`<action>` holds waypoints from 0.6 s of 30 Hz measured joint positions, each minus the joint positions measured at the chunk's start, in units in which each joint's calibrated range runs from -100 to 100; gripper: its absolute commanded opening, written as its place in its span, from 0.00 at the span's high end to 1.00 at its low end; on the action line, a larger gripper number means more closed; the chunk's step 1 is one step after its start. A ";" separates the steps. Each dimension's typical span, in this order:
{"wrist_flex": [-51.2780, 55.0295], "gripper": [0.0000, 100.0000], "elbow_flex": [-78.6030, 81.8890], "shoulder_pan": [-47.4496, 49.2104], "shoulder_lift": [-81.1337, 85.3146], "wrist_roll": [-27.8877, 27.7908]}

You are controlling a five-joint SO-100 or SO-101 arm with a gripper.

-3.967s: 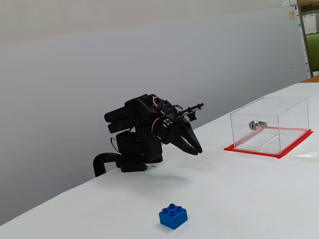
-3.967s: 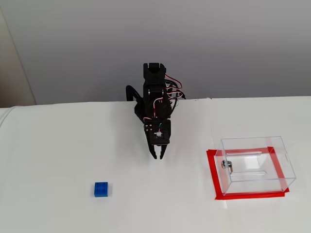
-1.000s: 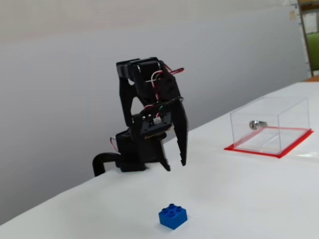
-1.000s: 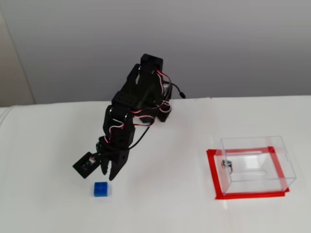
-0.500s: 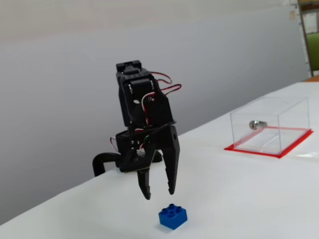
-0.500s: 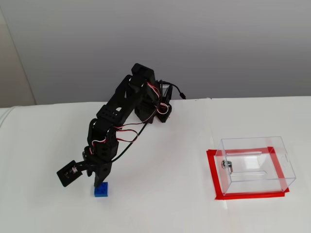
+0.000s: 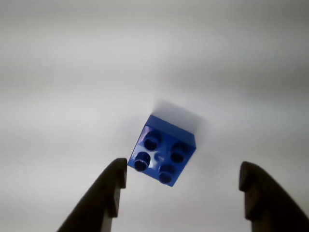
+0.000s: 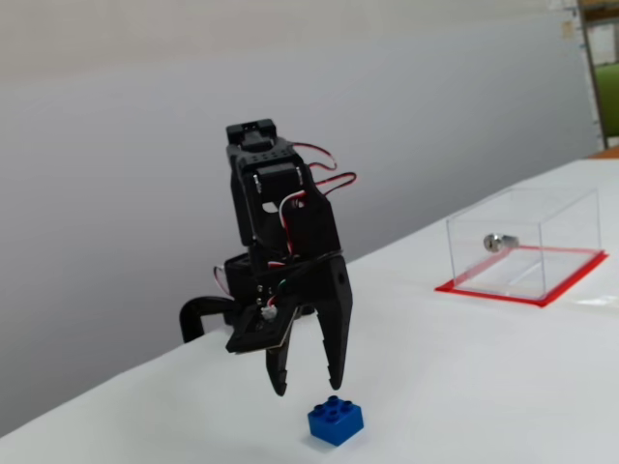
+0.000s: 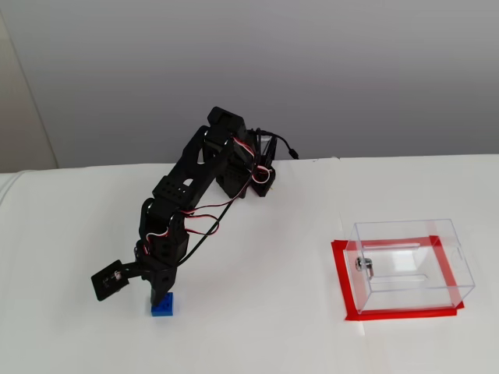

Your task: Pick the blue lego brick and place it into the transparent box

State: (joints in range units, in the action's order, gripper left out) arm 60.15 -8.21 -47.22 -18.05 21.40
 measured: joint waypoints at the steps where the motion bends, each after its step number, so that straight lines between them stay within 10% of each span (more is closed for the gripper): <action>1: 0.00 0.74 0.00 0.21 0.00 0.49; 18: -1.71 0.74 -0.09 1.71 -5.84 3.86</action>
State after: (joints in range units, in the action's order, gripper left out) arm 58.44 -8.30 -45.51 -23.89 25.26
